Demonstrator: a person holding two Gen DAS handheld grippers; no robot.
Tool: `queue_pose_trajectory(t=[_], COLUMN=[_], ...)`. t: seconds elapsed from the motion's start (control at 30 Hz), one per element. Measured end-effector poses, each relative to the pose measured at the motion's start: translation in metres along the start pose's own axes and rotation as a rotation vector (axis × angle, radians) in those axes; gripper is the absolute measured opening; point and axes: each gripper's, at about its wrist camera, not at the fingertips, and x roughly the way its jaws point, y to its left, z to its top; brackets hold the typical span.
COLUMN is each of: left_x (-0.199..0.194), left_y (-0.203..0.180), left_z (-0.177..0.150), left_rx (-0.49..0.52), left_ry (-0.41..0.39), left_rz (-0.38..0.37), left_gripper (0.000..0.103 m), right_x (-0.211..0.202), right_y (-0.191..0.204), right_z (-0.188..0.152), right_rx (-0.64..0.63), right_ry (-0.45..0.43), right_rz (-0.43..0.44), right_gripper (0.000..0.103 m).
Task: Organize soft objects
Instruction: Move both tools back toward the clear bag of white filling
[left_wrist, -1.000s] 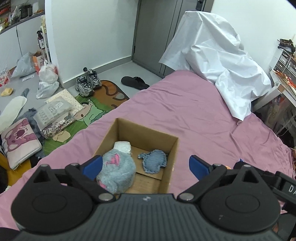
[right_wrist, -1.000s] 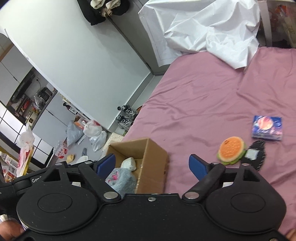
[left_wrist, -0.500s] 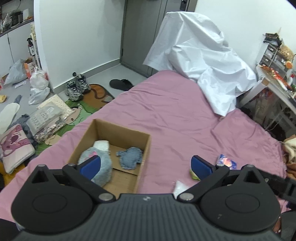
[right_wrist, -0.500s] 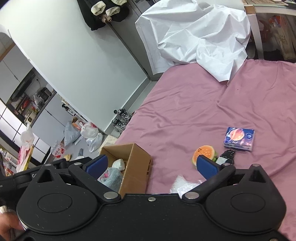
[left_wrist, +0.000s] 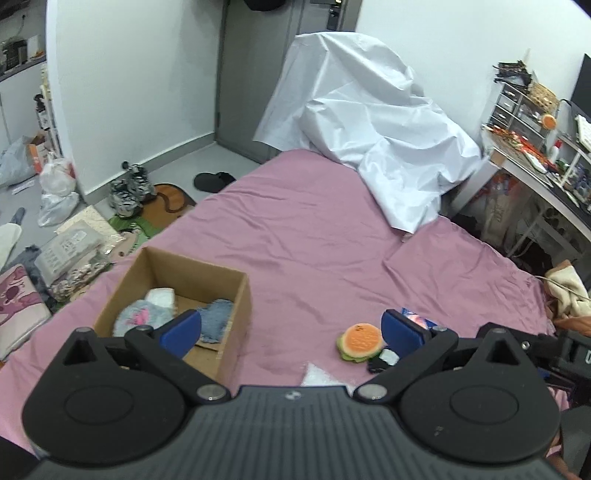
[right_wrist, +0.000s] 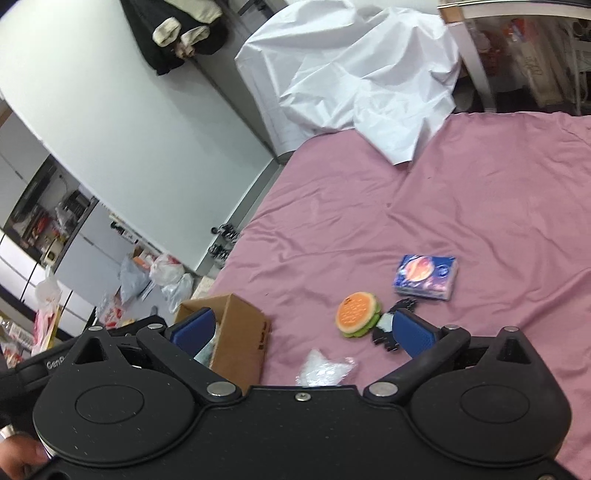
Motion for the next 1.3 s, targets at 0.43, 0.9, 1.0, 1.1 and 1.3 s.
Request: queue_pose_trajectory(t=[0.43, 0.9, 1.0, 1.1, 1.3], left_x=[0.043, 0.112, 0.125, 0.137, 0.155], left_y=[-0.031, -0.036, -0.037, -0.035, -0.028], left_z=[-0.028, -0.059, -0.064, -0.068, -0.073], left_rx=[0.008, -0.029, -0.022, -0.018, -0.023], left_ry=[0.068, 0.197, 0.228, 0.254, 0.284], left_rz=[-0.046, -0.057, -0.058, -0.053, -0.054], left_gripper=[0.100, 0.096, 0.095, 0.094, 0.094], right_x=[0.021, 0.056, 0.066, 0.073, 0.085], right_y=[-0.033, -0.063, -0.065, -0.066, -0.078], right_z=[-0.002, -0.011, -0.013, -0.013, -0.012], right_rx=[0.050, 0.144, 0.142, 0.136, 0.157], right_ry=[0.042, 0.108, 0.127, 0.143, 0.164], right_rz=[-0.069, -0.149, -0.154, -0.168, -0.176], right_gripper=[0.103, 0.103, 0.103, 0.103, 0.102])
